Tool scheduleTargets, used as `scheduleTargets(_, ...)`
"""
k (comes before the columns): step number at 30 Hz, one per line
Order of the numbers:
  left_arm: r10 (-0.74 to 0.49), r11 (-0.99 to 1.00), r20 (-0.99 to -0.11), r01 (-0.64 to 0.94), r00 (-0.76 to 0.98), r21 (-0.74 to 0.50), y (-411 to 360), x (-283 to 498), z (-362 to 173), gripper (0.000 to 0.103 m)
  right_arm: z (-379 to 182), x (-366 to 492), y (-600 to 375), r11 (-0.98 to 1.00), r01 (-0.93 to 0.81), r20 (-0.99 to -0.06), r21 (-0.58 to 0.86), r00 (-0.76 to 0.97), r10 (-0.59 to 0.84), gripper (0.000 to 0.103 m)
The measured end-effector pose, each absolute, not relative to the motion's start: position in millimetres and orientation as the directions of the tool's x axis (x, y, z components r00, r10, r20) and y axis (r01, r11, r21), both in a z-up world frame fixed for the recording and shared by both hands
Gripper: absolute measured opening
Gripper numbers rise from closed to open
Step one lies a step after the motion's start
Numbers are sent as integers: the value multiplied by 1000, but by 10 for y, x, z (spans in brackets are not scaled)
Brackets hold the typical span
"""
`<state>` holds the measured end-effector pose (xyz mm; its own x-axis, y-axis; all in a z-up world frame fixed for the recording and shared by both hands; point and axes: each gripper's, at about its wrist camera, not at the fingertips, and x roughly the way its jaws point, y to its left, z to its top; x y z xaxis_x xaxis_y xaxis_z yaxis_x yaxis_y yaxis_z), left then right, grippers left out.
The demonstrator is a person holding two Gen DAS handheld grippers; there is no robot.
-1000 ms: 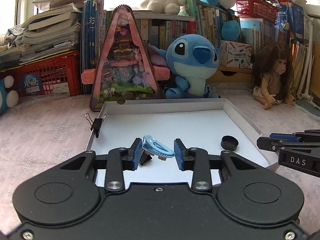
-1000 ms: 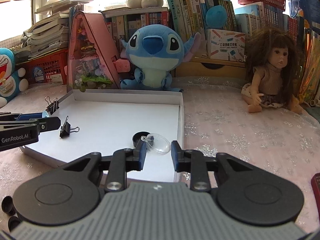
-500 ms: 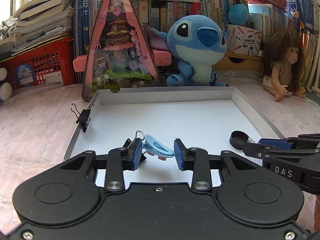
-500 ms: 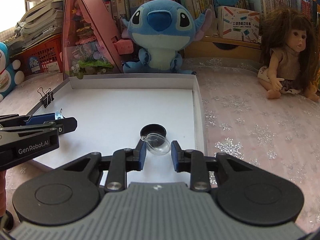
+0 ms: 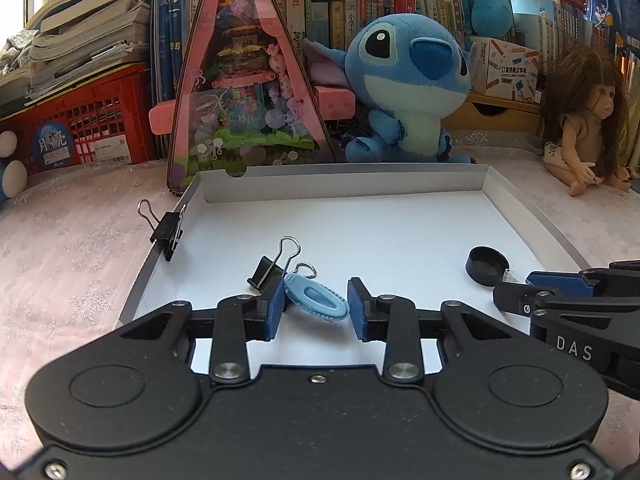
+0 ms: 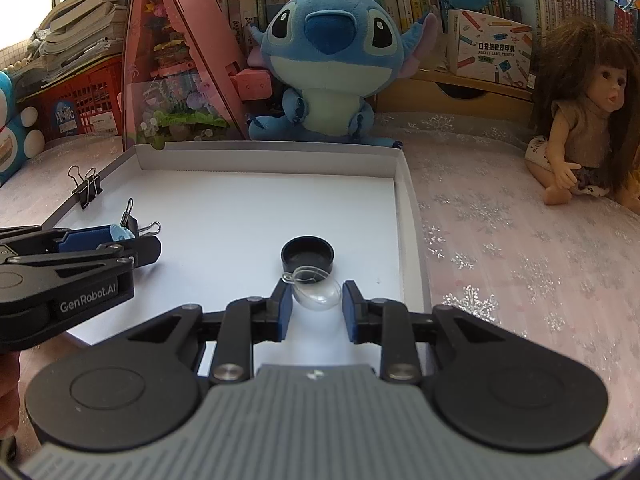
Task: Organize rigid objects
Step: 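Carry the blue hair clip with the left gripper while the right gripper carries the clear lid to the tray, then open the left gripper in the tray while the right gripper releases the clear lid beside the black cap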
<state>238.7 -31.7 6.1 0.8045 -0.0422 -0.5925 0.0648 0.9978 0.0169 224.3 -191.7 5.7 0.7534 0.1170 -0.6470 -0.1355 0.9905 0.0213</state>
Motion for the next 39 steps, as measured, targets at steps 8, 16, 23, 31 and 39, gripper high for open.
scheduleTargets(8,-43,998,-605,60,795,7,-301,2387,84,35,56,2247,-1918,991,-136,-646,23,754,118,39)
scheduleTargets(16,-50,998,-589,62,806,0,-244,2295,179,56,92,2166,-1927,989,-144,-629,16,768,122,54)
scheduleTargets(23,-73,995,-542,101,837,22,-266,2081,310,77,197,2031,-1952,987,-163,-592,18,793,142,65)
scheduleTargets(31,-99,990,-526,136,845,32,-260,1821,394,80,301,1836,-1986,984,-178,-558,11,815,154,78)
scheduleTargets(39,-168,983,-507,180,845,-27,-189,1443,432,84,364,1525,-2024,979,-204,-522,-4,836,172,86)
